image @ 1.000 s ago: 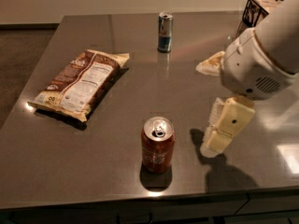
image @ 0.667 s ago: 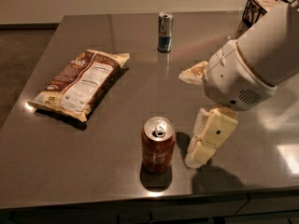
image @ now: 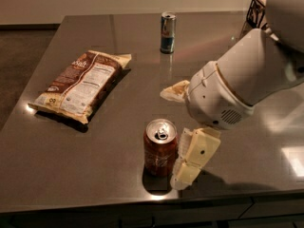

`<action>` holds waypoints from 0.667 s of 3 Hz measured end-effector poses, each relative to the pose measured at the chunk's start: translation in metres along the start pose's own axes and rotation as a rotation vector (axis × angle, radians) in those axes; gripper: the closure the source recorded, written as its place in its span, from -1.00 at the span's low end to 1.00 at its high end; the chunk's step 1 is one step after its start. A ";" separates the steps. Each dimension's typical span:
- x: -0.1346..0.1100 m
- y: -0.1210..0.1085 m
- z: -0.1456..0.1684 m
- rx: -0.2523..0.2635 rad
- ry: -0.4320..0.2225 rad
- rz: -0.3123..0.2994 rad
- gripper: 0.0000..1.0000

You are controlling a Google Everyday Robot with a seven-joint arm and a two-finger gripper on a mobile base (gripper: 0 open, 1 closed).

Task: Move coke can near brown chip bag

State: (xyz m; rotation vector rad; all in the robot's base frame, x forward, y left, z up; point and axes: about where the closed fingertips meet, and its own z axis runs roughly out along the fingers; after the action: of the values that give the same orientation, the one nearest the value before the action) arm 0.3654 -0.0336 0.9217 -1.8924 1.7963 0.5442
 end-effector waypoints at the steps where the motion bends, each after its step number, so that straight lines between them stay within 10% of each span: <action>1: -0.002 0.005 0.014 -0.030 -0.018 -0.008 -1.00; 2: -0.002 0.007 0.023 -0.048 -0.021 -0.015 -1.00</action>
Offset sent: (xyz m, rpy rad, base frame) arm -0.0068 0.0193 -0.0302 0.0230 0.0532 0.0574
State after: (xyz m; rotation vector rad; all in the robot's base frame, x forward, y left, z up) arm 0.3587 -0.0189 0.9037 -1.9230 1.7696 0.6050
